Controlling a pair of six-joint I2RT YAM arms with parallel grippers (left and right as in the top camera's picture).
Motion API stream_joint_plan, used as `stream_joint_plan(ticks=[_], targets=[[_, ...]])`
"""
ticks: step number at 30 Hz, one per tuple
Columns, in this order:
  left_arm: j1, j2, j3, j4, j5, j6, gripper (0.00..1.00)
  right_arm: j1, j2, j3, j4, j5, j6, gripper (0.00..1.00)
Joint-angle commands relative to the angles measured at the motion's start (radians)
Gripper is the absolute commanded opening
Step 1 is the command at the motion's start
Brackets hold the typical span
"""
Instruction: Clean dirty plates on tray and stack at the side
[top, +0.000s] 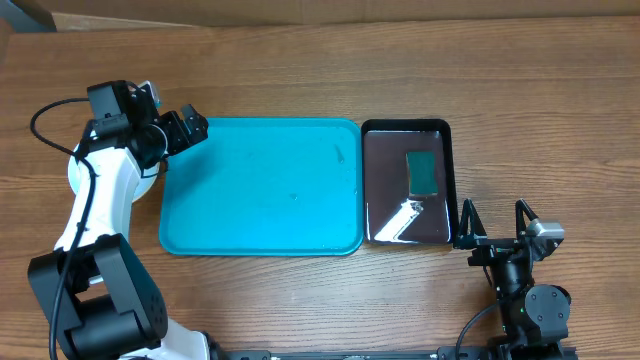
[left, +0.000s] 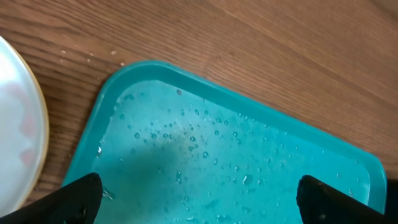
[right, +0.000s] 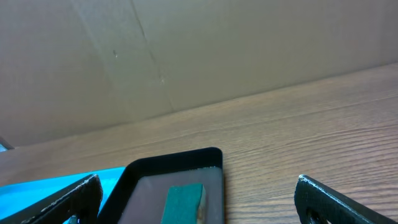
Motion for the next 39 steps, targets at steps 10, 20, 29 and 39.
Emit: stream_joint_plan(ticks=[10,20,29,39], targets=[[-0.188,-0.388,0.018,-0.017,-0.043,0.019,1.00,-0.004,-0.011,-0.010,0.005,-0.008,0.000,1.00],[-0.307,-0.737,-0.137,-0.016,-0.047,0.028,1.00,-0.004,-0.011,-0.010,0.005,-0.008,0.000,1.00],[-0.305,-1.137,-0.544,0.016,-0.163,0.031,1.00,-0.004,-0.011,-0.010,0.005,-0.008,0.000,1.00],[-0.305,-1.558,-0.867,0.669,-0.203,0.027,1.00,-0.004,-0.011,-0.010,0.005,-0.008,0.000,1.00]])
